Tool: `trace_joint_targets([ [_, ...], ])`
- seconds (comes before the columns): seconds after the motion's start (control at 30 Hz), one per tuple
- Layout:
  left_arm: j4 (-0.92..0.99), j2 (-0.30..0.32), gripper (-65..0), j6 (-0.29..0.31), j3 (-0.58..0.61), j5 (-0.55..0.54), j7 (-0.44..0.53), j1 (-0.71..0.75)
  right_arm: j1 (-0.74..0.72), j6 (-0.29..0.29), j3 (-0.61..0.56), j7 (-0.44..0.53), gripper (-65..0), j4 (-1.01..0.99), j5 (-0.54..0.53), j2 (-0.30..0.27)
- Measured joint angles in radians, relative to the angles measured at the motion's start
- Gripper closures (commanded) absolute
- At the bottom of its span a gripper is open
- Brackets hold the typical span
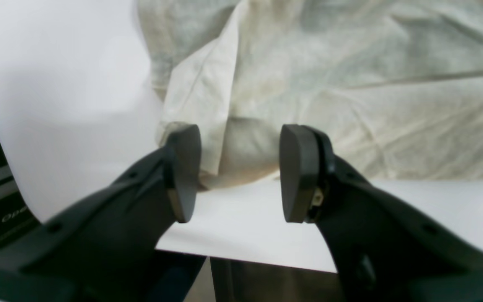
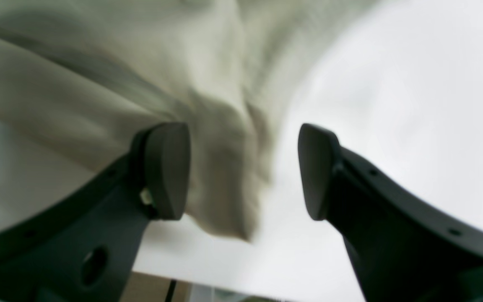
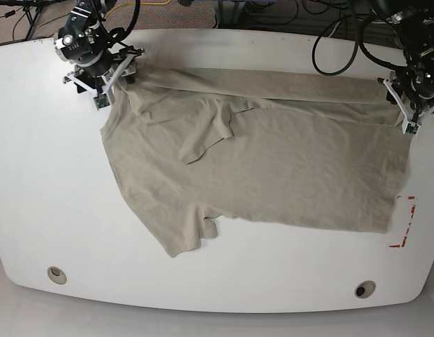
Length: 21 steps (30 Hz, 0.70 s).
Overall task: Layout the t-shirt on the table in an organized manner, then fold the t-shirt properly
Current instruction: 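Pull the gripped shirt edge apart with both grippers to smooth it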
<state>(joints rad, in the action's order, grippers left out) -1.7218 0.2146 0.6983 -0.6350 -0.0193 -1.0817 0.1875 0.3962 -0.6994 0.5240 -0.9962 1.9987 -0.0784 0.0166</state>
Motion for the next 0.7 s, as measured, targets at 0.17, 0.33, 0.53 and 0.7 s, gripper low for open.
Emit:
trace_joint_targets([
  [0.17, 0.000, 0.016, -28.1, 0.000, 0.000, 0.001, 0.000, -0.002, -0.004, 0.006, 0.018, 0.008, -37.7, -0.053, -0.001, -0.006],
  [0.33, -0.006, 0.018, -28.1, 0.000, 0.000, 0.000, -0.001, -0.002, -0.004, 0.003, 0.015, 0.016, -33.6, -0.090, -0.009, 0.000],
  [0.53, -0.040, 0.015, -28.1, 0.002, -0.022, -0.006, 0.002, -0.017, -0.005, 0.000, 0.016, 0.019, -13.8, -0.093, -0.008, 0.000],
  [0.7, -0.041, 0.018, -28.3, 0.002, -0.071, 0.004, 0.002, -0.017, -0.005, 0.000, 0.016, 0.019, -5.7, -0.093, -0.008, 0.000],
])
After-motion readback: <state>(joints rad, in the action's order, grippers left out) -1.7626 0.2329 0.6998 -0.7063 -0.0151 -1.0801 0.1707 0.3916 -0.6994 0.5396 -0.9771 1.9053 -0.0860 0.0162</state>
